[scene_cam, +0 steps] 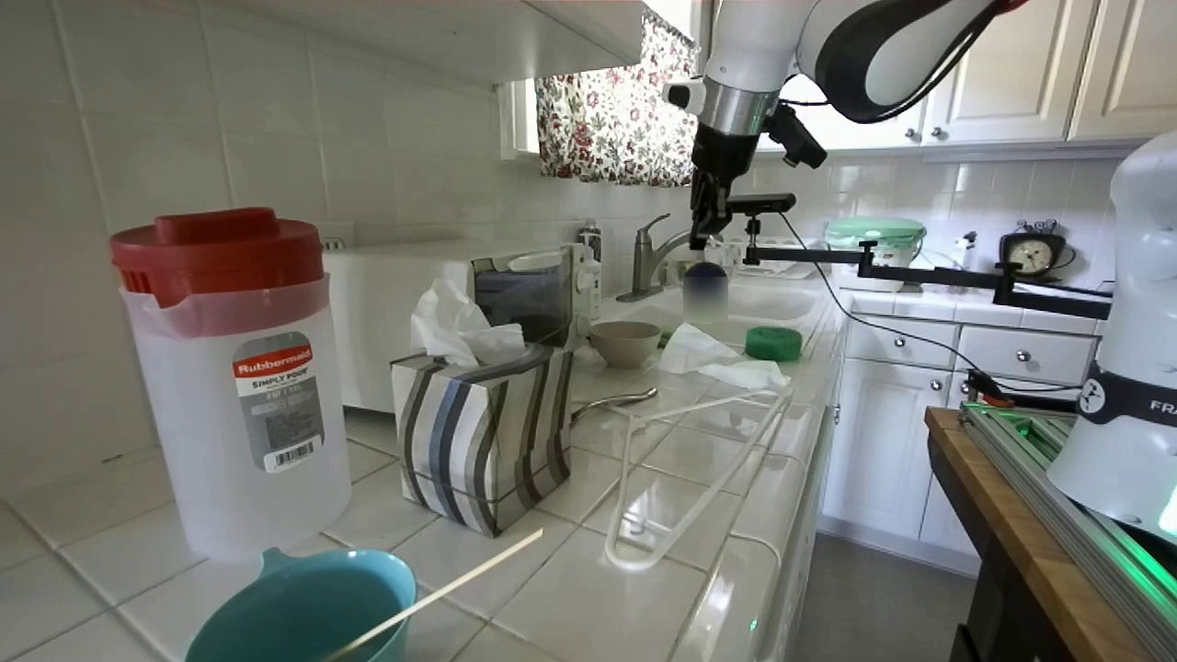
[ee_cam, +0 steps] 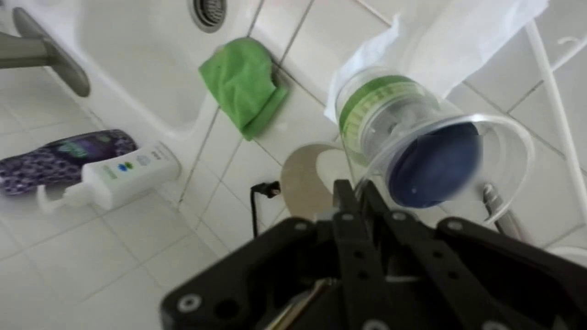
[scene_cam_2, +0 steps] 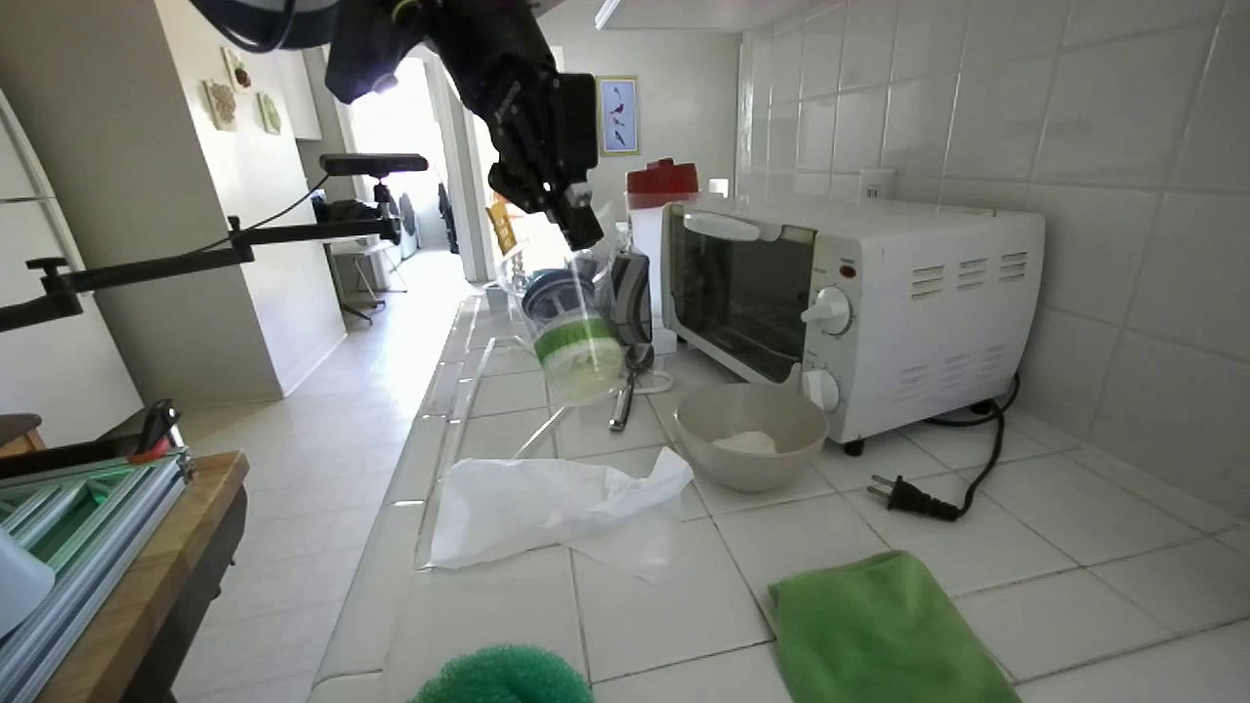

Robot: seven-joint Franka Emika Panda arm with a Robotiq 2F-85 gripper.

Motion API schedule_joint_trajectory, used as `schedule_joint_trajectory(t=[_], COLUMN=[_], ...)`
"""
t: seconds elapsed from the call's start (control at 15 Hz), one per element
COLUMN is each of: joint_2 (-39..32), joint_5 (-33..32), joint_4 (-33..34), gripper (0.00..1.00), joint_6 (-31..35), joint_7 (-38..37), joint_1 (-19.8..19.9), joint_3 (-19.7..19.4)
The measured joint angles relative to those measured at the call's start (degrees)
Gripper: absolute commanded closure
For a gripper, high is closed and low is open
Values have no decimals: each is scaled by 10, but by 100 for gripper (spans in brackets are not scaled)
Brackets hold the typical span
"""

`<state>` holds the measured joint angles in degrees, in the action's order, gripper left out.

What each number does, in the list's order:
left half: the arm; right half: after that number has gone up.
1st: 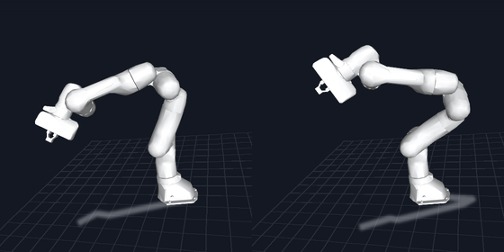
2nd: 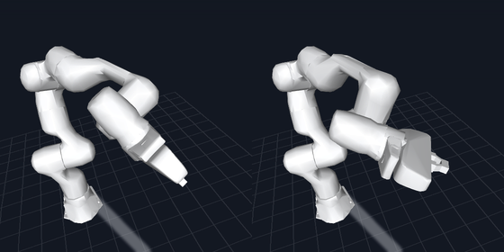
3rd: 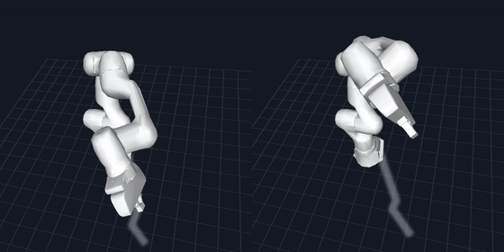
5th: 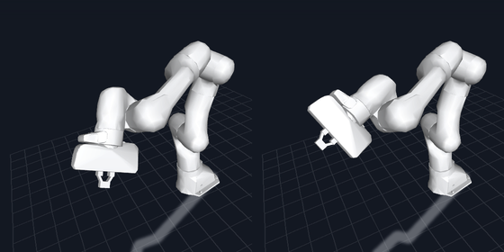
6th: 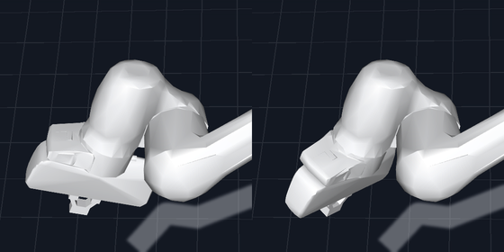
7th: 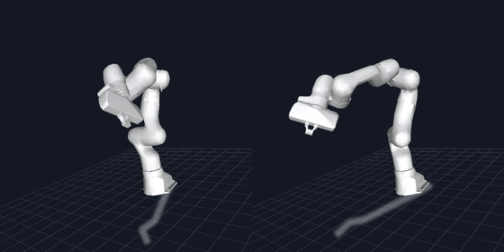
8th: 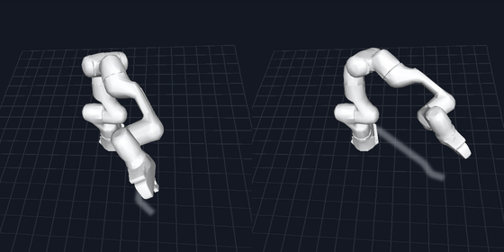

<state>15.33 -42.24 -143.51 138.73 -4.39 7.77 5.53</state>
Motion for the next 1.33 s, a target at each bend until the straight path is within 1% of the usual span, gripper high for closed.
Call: schedule_joint_trajectory(t=[0.33,0.53,0.6,0.73,0.93,1.0,1.13,1.2,1.33], joint_2=[4,-3,-6,-9,-9,-9,-9,-10,-13], joint_5=[-212,-321,-355,-359,-359,-359,-359,-361,-385], joint_4=[-5,-6,-7,-7,-6,-6,-6,-6,-6], gripper=[98,98,93,93,93,98,98,98,98], joint_6=[-53,-98,-115,-118,-117,-117,-117,-124,-161], joint_7=[-91,-126,-137,-141,-141,-141,-141,-141,-142], joint_1=[-6,-24,-31,-43,-47,-47,-49,-53,-67], joint_3=[12,14,14,5,-1,-1,-3,-4,3])
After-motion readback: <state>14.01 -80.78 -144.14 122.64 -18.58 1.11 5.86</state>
